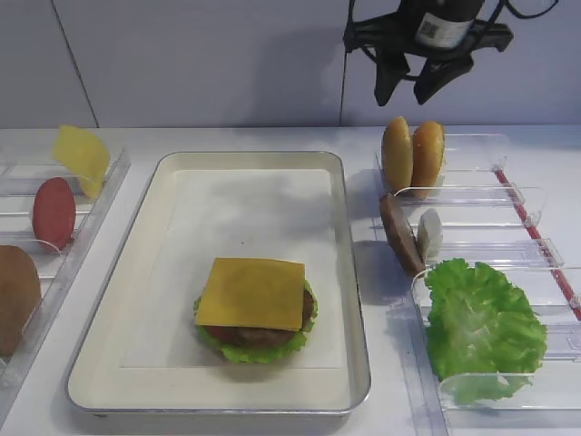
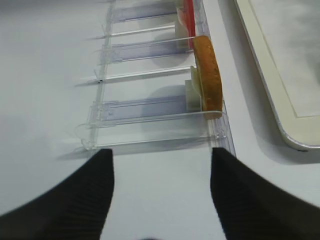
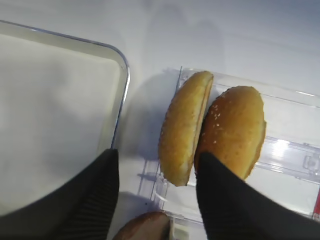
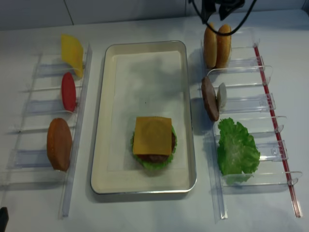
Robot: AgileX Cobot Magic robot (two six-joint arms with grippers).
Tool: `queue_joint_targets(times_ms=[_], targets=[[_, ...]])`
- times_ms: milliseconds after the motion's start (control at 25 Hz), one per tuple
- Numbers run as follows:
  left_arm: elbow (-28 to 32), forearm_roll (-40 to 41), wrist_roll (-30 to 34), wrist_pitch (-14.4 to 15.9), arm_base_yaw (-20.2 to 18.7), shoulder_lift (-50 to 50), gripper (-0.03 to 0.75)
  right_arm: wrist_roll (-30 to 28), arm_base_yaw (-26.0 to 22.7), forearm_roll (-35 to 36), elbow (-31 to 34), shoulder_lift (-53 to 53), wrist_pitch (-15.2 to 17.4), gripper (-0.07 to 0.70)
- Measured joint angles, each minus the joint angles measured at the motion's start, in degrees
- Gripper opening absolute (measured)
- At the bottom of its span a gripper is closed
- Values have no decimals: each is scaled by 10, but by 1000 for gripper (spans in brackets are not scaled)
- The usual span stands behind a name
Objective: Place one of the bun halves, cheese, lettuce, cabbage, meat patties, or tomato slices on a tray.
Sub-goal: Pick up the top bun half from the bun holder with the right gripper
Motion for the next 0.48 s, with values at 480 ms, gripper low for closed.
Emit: queue_joint_targets(times_ms=[480], targets=[[0,0,0,0,0,0,414,22,0,-24,-4,49,-20,374]])
